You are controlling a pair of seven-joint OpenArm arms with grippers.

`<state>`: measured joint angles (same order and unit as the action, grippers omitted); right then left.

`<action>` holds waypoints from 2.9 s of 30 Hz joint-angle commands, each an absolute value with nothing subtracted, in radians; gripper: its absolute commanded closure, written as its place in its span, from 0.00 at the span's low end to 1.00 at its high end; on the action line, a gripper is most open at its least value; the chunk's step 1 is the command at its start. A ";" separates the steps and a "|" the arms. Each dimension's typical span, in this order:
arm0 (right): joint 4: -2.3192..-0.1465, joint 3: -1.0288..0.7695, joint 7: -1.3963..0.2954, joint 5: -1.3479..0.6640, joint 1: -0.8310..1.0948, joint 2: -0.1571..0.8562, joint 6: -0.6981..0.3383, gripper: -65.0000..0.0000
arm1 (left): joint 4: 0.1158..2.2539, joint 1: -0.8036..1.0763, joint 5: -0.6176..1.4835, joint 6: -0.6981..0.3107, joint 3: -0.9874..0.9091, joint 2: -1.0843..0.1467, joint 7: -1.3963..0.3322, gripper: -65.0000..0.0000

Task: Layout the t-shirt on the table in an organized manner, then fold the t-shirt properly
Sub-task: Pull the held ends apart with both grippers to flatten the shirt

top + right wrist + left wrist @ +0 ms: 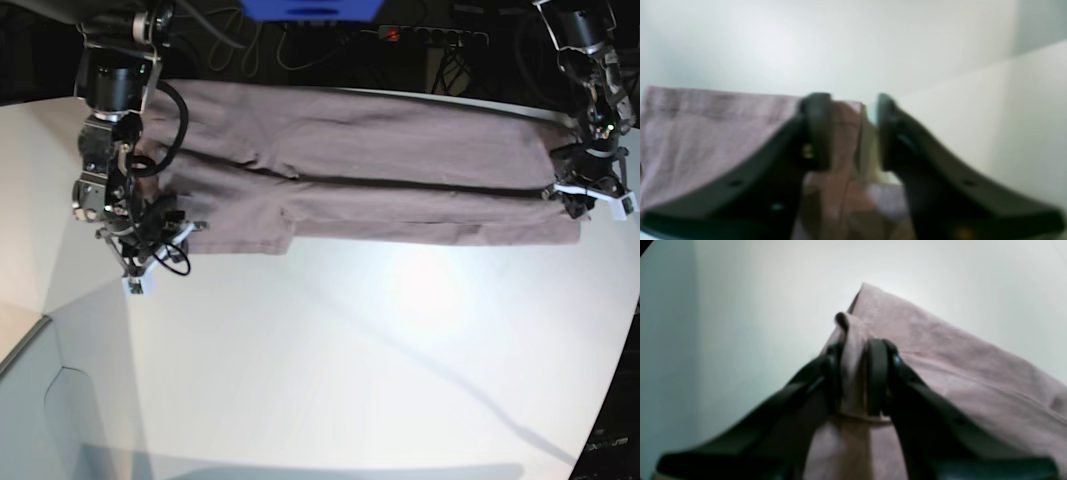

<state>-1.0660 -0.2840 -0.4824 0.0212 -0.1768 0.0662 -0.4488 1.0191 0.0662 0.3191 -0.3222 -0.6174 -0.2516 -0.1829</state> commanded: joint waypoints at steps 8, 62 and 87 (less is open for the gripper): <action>-1.110 -0.285 -0.478 0.019 -0.163 0.065 -0.452 1.00 | 1.035 0.051 0.326 -0.325 -0.621 -0.269 -0.160 0.80; -1.675 -0.329 -0.475 0.018 0.341 -0.064 -0.452 1.00 | 1.047 0.051 0.328 -0.328 -0.622 -0.288 -0.245 0.36; -1.555 -0.328 -0.476 0.019 0.328 -0.042 -0.452 0.97 | 1.033 0.071 0.328 -0.328 -0.618 -0.277 -0.246 0.35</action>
<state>-1.5448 -0.3252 -0.4835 0.0212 0.3256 -0.0448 -0.4488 1.0210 0.0753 0.3191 -0.3218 -0.6151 -0.2611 -0.2653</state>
